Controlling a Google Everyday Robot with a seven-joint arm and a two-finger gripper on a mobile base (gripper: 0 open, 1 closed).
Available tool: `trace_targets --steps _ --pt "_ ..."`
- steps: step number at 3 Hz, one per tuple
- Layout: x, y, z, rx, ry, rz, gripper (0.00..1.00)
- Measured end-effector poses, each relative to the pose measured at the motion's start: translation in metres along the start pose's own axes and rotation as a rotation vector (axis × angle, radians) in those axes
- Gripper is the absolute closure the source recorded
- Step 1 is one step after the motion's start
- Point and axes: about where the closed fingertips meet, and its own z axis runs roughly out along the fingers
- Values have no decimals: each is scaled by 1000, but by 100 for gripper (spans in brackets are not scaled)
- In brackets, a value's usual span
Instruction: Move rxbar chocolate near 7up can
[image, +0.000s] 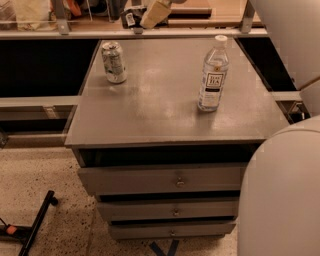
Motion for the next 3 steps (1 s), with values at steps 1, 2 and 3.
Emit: trace_targets --steps 1,2,3 --pt "-5 7 30 -9 13 12 100" --pt "-12 21 54 -36 23 2 100" --pt "-5 30 70 -51 47 35 100"
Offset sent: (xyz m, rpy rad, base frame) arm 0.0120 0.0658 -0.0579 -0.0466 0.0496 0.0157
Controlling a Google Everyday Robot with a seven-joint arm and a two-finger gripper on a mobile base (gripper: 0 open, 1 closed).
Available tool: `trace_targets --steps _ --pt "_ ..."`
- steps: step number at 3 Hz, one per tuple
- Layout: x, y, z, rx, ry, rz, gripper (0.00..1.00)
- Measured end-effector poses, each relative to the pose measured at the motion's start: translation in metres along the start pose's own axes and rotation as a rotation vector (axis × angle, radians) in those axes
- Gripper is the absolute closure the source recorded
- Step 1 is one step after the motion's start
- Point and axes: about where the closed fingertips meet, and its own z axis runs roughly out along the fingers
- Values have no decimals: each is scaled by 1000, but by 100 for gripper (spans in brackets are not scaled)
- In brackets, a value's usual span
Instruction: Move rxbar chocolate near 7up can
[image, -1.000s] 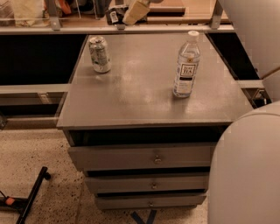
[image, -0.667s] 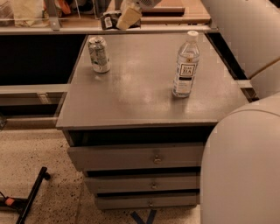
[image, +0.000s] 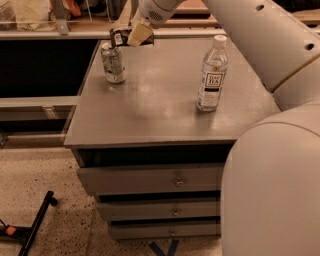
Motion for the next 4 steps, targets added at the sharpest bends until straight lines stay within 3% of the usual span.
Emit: trace_targets --steps 1,4 --pt "15 3 12 -8 26 51 100" --pt "48 0 27 -35 18 241 100"
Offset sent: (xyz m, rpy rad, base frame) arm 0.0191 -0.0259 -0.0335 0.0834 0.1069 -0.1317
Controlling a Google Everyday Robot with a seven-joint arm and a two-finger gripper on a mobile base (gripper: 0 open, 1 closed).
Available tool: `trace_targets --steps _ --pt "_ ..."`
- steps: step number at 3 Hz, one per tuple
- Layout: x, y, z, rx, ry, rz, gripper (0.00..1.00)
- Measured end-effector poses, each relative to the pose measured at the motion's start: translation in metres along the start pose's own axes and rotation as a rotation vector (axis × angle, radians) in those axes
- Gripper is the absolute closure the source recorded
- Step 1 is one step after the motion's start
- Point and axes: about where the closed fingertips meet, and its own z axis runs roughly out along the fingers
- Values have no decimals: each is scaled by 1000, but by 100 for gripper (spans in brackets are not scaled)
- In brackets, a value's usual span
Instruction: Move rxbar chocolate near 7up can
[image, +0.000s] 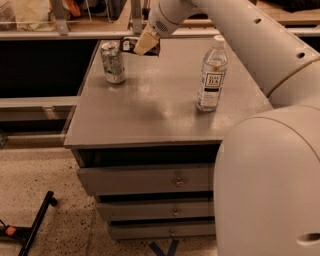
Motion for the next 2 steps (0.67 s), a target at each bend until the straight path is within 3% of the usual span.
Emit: trace_targets --steps 1,2 --pt "7 -1 3 -13 -3 50 100" --pt "10 -2 5 -9 22 48 100"
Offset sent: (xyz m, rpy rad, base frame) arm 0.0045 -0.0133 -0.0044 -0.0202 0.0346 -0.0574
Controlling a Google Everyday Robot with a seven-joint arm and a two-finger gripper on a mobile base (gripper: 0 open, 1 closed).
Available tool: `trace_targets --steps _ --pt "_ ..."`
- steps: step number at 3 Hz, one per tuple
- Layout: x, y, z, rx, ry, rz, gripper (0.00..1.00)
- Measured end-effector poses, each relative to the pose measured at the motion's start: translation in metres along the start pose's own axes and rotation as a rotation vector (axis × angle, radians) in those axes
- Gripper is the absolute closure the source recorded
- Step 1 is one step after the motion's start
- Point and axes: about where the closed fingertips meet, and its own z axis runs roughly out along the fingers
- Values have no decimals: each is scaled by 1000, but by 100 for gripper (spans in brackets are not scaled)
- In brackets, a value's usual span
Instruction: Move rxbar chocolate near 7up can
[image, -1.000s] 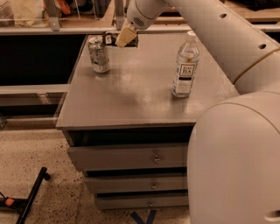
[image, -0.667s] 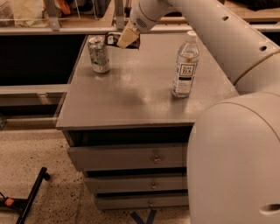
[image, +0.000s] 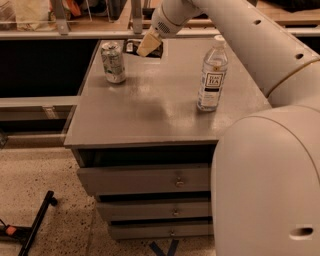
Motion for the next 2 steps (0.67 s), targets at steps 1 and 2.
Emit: trace_targets --steps 1,2 --pt "3 -1 2 -1 15 15 100" --pt "7 1 4 -8 35 11 100"
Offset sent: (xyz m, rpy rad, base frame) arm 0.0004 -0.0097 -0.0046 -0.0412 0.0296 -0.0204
